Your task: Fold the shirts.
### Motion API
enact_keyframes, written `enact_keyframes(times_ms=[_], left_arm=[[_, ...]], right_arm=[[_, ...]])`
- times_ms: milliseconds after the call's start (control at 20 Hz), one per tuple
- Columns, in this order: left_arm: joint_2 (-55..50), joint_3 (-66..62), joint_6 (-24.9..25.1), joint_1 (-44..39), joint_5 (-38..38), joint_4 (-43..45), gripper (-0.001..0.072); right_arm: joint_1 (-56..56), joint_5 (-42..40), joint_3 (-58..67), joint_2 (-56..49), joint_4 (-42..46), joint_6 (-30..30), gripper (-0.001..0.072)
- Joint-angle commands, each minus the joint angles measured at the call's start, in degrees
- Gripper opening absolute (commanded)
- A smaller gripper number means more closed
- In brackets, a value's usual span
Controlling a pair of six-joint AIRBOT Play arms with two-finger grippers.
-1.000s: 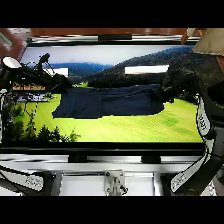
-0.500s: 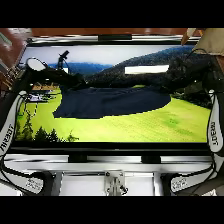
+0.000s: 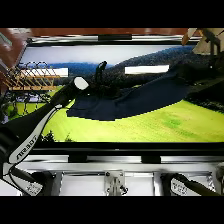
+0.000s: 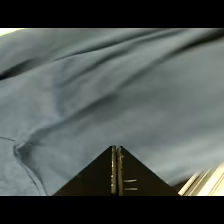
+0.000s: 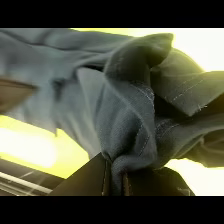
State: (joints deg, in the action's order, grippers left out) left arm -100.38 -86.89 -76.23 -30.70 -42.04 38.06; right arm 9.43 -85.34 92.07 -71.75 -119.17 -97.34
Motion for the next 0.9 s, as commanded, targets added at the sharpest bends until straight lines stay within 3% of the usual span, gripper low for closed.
enact_keyframes(times_ms=[0,100,300,400,550,600,850], left_arm=[[-3.8,-0.2,1.9,-3.5,3.9,-10.2,0.0039],[-6.3,-1.0,6.0,-5.9,4.0,-19.5,0.0039],[-12.2,-3.7,7.0,-9.6,3.0,-28.2,0.0038],[-14.2,-6.5,12.3,-8.8,-1.7,-32.1,0.0039],[-12.8,-7.7,13.3,-3.6,-7.2,-32.5,0.0035],[-11.4,-7.7,15.7,-1.4,-9.2,-32.2,0.0034],[2.8,-7.7,16.0,11.0,-18.1,-18.4,0.0034]], right_arm=[[0.0,-3.0,0.1,8.1,0.1,2.6,0.0054],[0.0,-2.2,0.1,11.1,0.2,2.9,0.0054],[0.0,-1.7,0.1,12.9,-1.6,4.0,0.0054],[0.0,-0.9,0.1,12.9,-2.6,4.1,0.0054],[0.0,1.4,0.1,12.9,-3.1,4.2,0.0054],[0.0,2.1,0.1,12.6,-3.1,4.2,0.0054],[-9.2,4.8,0.1,5.0,0.1,3.9,0.0054]])
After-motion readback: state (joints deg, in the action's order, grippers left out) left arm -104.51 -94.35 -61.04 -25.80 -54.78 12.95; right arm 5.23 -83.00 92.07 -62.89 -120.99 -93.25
